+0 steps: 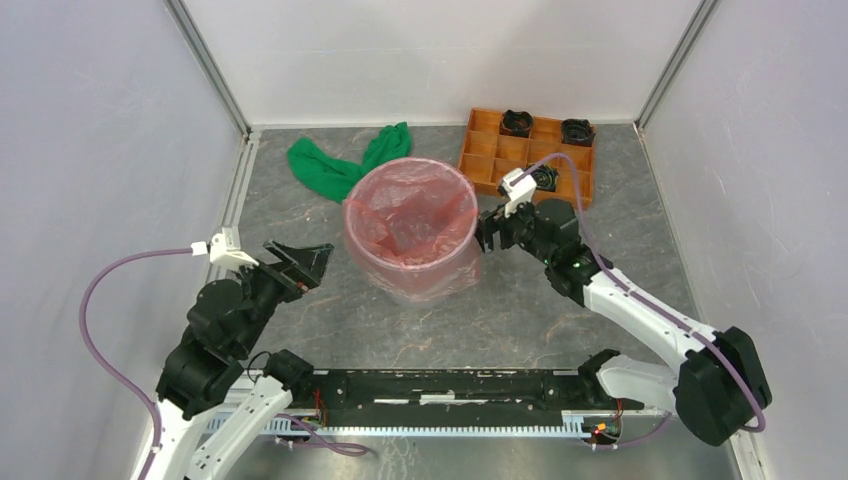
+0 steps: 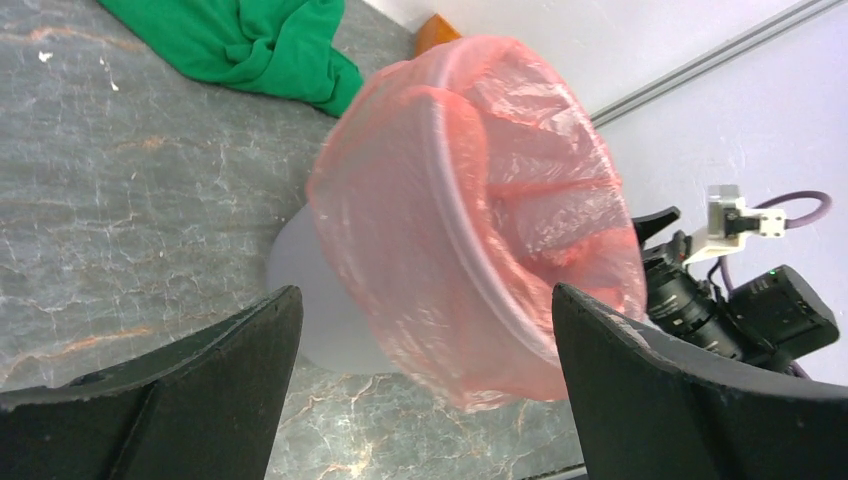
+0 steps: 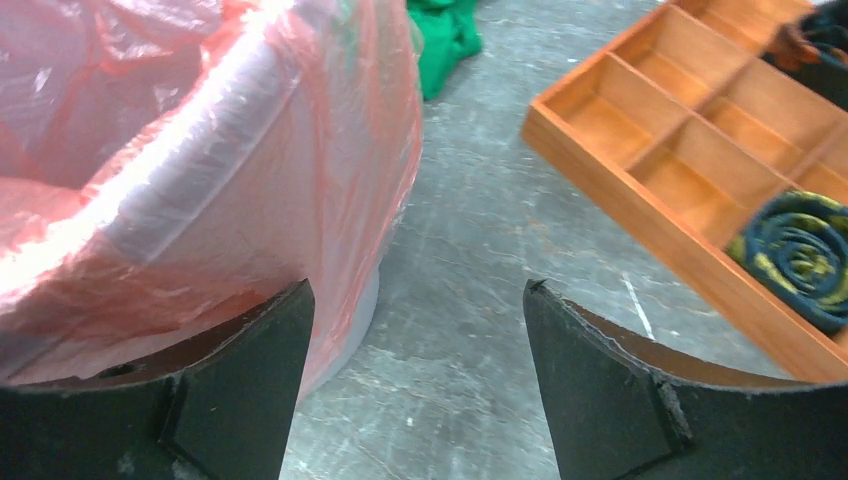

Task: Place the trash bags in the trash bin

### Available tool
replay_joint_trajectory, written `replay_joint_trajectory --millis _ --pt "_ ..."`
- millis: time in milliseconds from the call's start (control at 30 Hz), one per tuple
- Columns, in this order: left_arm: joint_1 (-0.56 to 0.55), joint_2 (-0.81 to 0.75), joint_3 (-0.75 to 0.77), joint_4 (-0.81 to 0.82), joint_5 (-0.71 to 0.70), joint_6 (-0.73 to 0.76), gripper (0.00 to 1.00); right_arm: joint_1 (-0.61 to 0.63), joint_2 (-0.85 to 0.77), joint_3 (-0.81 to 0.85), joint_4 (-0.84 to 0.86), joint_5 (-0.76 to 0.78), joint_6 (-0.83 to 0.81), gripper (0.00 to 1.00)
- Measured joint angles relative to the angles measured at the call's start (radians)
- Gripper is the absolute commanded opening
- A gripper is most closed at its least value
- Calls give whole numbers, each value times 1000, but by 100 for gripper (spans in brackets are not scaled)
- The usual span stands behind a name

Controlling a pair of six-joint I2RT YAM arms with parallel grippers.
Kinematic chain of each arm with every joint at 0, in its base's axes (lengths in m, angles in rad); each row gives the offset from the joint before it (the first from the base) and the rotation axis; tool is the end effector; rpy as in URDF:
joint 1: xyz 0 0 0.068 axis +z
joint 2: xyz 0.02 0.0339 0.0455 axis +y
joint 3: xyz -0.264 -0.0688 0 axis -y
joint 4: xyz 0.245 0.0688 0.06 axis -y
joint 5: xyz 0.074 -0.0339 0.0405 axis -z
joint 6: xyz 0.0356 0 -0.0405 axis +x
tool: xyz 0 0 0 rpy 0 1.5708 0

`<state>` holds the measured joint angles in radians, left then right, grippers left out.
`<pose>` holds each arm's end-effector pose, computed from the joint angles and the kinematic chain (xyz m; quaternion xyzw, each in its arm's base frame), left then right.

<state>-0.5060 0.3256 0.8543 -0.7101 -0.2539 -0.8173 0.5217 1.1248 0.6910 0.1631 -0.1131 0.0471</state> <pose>0.0549 -0.0202 0.3538 -0.1982 0.7403 -0.3134 0.5608 0.2226 0.1326 0.2739 -0.2201 0.7645 0.2127 0.5674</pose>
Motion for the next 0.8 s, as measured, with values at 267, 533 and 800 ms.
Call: replay_joint_trajectory --millis 267,533,800 --pt "0 26 155 -18 3 85 100 198 91 -1 122 139 72 83" --pt "0 29 329 -64 -8 155 100 346 315 54 250 214 176 83" --pt "0 29 378 -119 -30 183 100 558 415 174 306 162 147 84"
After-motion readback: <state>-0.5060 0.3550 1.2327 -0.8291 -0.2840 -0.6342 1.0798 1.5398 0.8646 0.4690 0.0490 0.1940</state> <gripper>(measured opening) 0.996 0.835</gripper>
